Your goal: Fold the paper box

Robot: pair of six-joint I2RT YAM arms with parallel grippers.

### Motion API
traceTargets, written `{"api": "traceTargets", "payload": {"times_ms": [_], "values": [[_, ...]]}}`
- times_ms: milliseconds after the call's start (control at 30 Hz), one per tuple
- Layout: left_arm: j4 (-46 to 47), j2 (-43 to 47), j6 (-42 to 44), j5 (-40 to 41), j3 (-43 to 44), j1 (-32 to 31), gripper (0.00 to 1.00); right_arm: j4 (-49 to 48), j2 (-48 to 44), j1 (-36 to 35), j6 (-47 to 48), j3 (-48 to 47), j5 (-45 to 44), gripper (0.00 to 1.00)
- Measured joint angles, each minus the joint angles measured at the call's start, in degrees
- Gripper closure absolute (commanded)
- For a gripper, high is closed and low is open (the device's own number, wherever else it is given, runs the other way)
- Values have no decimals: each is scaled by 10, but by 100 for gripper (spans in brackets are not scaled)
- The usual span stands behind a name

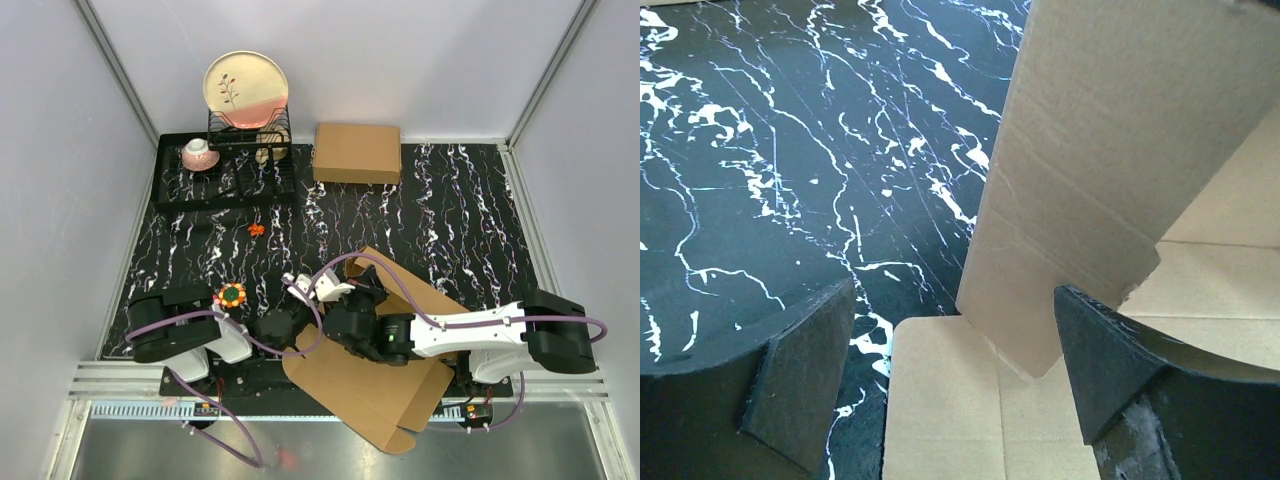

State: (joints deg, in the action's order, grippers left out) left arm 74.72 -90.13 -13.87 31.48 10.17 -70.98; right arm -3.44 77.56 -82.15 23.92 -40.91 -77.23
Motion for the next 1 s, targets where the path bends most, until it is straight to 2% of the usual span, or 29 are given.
{"api": "traceTargets", "payload": {"times_ms": [733, 933, 1000], "values": [[19, -98, 14, -89, 96, 50, 18, 17, -9, 0, -34, 5, -2, 100], [21, -119, 16, -101, 115, 62, 25, 29, -10, 1, -43, 5, -3, 100], [22, -125, 16, -108, 122, 65, 32, 31, -10, 1, -46, 5, -3, 100]]}}
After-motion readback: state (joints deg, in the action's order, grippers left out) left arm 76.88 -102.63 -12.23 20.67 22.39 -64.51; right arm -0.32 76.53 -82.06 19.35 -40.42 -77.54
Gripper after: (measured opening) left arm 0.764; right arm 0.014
